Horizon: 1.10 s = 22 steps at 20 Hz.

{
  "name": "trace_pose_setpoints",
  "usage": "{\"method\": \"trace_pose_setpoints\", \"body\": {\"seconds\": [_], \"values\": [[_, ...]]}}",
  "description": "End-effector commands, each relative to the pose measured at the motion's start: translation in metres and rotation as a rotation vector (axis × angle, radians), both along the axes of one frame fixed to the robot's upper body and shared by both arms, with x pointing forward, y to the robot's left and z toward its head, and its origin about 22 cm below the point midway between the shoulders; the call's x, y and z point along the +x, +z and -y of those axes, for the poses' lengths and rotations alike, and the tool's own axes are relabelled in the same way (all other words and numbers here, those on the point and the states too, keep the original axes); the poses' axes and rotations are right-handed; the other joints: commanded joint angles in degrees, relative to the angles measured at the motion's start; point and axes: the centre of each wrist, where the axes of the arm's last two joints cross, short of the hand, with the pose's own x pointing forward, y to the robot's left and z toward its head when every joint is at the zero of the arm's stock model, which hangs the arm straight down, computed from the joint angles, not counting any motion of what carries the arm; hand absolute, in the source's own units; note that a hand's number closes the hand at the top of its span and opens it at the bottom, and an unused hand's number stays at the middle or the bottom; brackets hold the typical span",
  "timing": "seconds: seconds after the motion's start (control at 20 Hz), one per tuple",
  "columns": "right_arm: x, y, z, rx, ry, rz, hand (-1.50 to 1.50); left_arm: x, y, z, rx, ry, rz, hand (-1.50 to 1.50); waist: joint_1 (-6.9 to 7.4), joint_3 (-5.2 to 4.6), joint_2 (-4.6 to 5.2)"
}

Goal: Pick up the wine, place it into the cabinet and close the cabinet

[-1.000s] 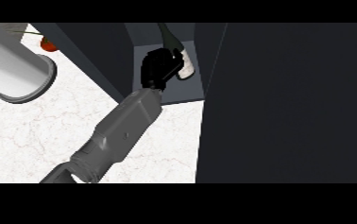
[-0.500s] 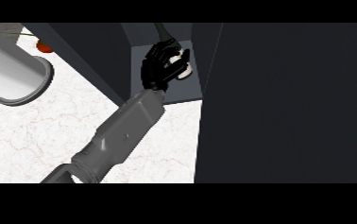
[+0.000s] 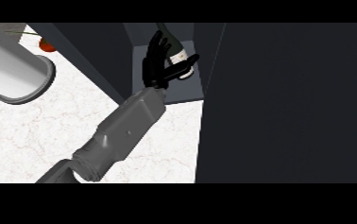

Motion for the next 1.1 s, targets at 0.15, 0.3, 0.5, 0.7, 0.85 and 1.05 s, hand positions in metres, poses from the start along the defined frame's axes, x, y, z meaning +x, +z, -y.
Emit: {"method": "trace_pose_setpoints", "body": {"seconds": [0.15,0.3,0.5,0.7,0.85,1.05], "values": [[-0.004,0.000,-0.004,0.005,-0.002,-0.013,-1.50,0.002,0.007,0.007,0.148,-0.037,0.057,-1.50,0.04,-0.01,-0.02],[-0.002,0.000,-0.002,-0.005,0.009,-0.009,-1.50,0.001,0.005,0.008,0.180,-0.048,0.068,-1.50,0.42,0.01,-0.04],[-0.007,0.001,-0.003,0.000,0.021,-0.007,-1.50,0.002,0.013,0.015,0.157,-0.044,0.105,-1.50,-0.22,0.01,0.00],[0.009,0.001,0.000,0.005,-0.015,-0.004,-1.50,-0.001,0.014,0.019,0.148,-0.056,0.140,-1.50,1.94,0.03,-0.33],[0.003,0.001,-0.007,-0.005,0.002,-0.023,-1.50,-0.002,0.022,0.028,0.133,-0.050,0.182,-1.50,2.05,0.01,-0.57],[-0.005,-0.006,0.006,0.000,-0.019,-0.028,-1.50,-0.010,0.006,0.022,0.093,-0.077,0.146,-1.50,2.62,0.07,-0.71]]}}
